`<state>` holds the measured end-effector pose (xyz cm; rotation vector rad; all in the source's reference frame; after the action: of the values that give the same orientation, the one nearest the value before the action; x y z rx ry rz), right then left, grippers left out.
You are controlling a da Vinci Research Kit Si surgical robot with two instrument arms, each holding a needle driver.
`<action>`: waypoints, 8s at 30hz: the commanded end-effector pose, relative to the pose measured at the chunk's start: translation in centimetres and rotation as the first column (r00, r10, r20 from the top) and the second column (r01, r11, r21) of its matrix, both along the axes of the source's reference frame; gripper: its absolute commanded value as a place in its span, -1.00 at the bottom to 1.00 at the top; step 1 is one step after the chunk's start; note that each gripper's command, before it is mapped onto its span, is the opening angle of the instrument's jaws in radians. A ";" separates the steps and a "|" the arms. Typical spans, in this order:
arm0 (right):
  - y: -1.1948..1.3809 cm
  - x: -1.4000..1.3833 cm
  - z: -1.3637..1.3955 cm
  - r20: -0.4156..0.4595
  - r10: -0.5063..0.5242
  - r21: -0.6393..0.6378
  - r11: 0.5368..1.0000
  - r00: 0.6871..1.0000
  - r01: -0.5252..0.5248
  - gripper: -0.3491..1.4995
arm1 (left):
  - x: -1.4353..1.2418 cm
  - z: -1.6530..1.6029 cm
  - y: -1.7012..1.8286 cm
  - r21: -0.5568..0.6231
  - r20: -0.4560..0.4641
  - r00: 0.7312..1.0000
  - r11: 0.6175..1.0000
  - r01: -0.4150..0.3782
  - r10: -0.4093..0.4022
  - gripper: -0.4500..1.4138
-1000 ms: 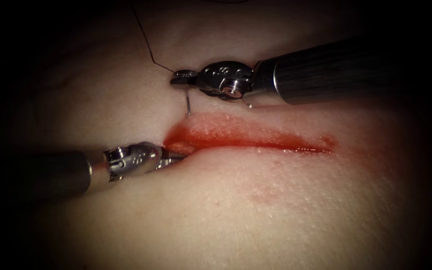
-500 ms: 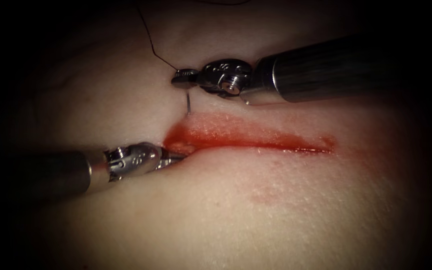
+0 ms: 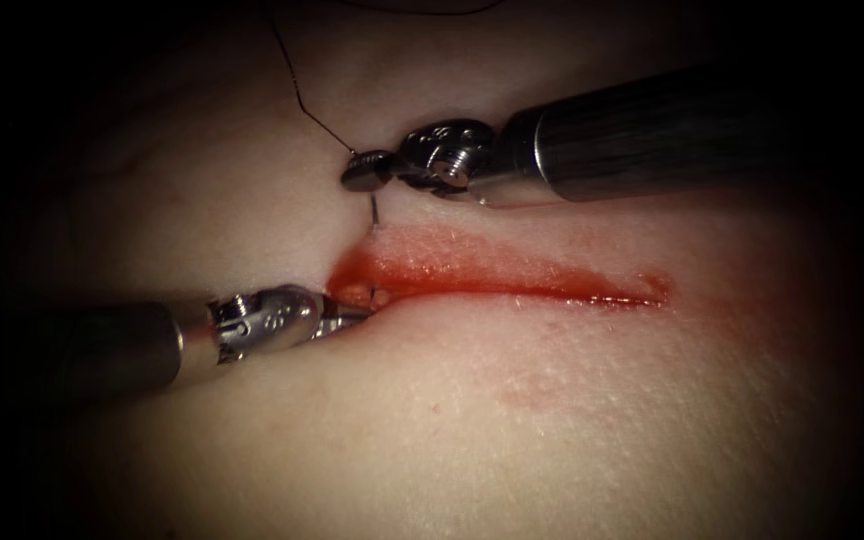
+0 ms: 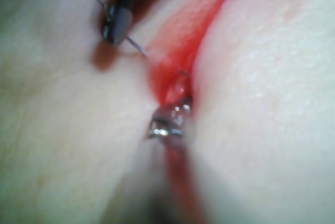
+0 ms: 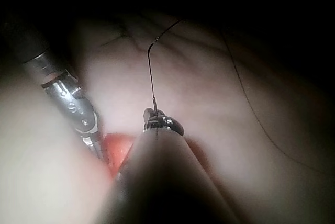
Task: Wound Closure
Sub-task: Use the right gripper to throw the needle through the top of the incision, then use the left gripper to pull the needle through.
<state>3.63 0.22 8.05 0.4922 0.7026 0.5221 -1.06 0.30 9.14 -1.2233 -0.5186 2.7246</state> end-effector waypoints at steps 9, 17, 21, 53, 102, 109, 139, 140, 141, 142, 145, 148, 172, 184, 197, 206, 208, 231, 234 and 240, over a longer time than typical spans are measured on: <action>0.05 0.05 0.04 -0.027 -0.015 0.114 0.993 1.000 0.018 -1.00 | -0.06 0.08 -0.04 0.002 0.001 1.000 1.000 -0.001 0.001 -0.89; 0.07 0.07 0.10 -0.044 -0.049 0.207 0.977 0.998 0.057 -1.00 | -0.08 0.08 -0.03 0.002 0.001 1.000 1.000 0.000 0.000 -0.89; 0.06 0.13 0.08 -0.085 -0.096 0.231 0.966 0.992 0.113 -1.00 | -0.07 0.09 -0.02 0.002 0.002 1.000 1.000 -0.001 0.001 -0.89; -0.10 0.03 0.12 -0.059 0.045 0.383 0.924 0.997 -0.019 -1.00 | -0.05 0.08 -0.03 0.000 0.001 1.000 1.000 -0.001 0.001 -0.89; -0.91 -0.03 -0.01 -0.017 0.051 0.626 0.779 0.999 -0.029 -1.00 | -0.06 0.09 -0.02 0.000 0.001 1.000 1.000 -0.001 0.001 -0.89; -0.84 -0.03 0.04 -0.026 0.092 0.608 0.792 0.995 -0.057 -0.02 | -0.05 0.07 -0.04 0.000 0.001 1.000 1.000 -0.002 0.002 -0.89; -0.11 -0.11 0.09 -0.168 0.094 -0.005 0.995 0.981 -0.097 0.96 | -0.02 0.07 -0.05 -0.002 0.001 1.000 1.000 -0.003 0.003 -0.89; -0.10 -0.11 0.09 -0.175 0.098 -0.018 0.995 0.980 -0.103 0.96 | -0.02 0.07 -0.05 -0.002 0.001 1.000 1.000 -0.003 0.003 -0.89; -0.07 -0.12 0.08 -0.183 0.108 -0.030 0.993 0.977 -0.116 0.96 | -0.02 0.07 -0.05 -0.002 0.001 1.000 1.000 -0.003 0.003 -0.89; -0.05 -0.13 0.07 -0.193 0.119 -0.038 0.991 0.974 -0.129 0.96 | -0.02 0.07 -0.05 -0.002 0.001 1.000 1.000 -0.003 0.003 -0.89; 0.06 -0.17 0.01 -0.233 0.153 -0.080 0.981 0.961 -0.175 0.96 | -0.02 0.07 -0.05 -0.002 0.001 1.000 1.000 -0.003 0.003 -0.89; 0.17 -0.23 -0.07 -0.250 0.181 -0.106 0.971 0.951 -0.212 0.96 | -0.02 0.06 -0.05 -0.002 0.002 1.000 1.000 -0.004 0.004 -0.89; 0.09 -0.40 -0.02 -0.261 0.152 -0.135 0.972 0.953 -0.192 0.96 | 0.13 -0.01 -0.06 -0.125 0.082 0.989 0.983 0.133 -0.123 -0.55; 0.06 -0.42 0.01 -0.263 0.144 -0.145 0.972 0.954 -0.187 0.92 | 0.17 -0.10 -0.11 -0.276 0.196 0.965 0.935 0.224 -0.173 -0.36; 0.02 -0.43 0.01 -0.265 0.138 -0.154 0.971 0.954 -0.183 0.92 | 0.12 0.07 0.04 -0.345 0.218 0.955 0.899 0.268 -0.201 -0.47; -0.01 -0.43 0.02 -0.266 0.136 -0.158 0.970 0.954 -0.182 0.92 | 0.00 0.14 0.10 -0.364 0.239 0.948 0.886 0.287 -0.209 -0.53; -0.01 -0.44 0.03 -0.266 0.136 -0.159 0.970 0.954 -0.182 0.92 | -0.05 0.12 0.10 -0.375 0.255 0.945 0.880 0.290 -0.204 -0.54; -0.06 -0.43 0.10 -0.279 0.115 -0.172 0.971 0.953 -0.167 0.91 | -0.27 0.10 0.39 -0.469 0.365 0.912 0.809 0.354 -0.188 -0.27; -0.06 -0.44 0.11 -0.279 0.115 -0.172 0.971 0.954 -0.167 0.91 | -0.28 0.07 0.42 -0.481 0.376 0.908 0.798 0.363 -0.186 -0.29; -0.06 -0.46 0.11 -0.280 0.113 -0.172 0.971 0.953 -0.165 0.89 | -0.24 0.01 0.39 -0.488 0.395 0.899 0.786 0.379 -0.188 -0.34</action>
<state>3.12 0.18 8.10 0.3322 1.0434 0.5187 -1.23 0.71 9.08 -1.7248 0.4724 2.4780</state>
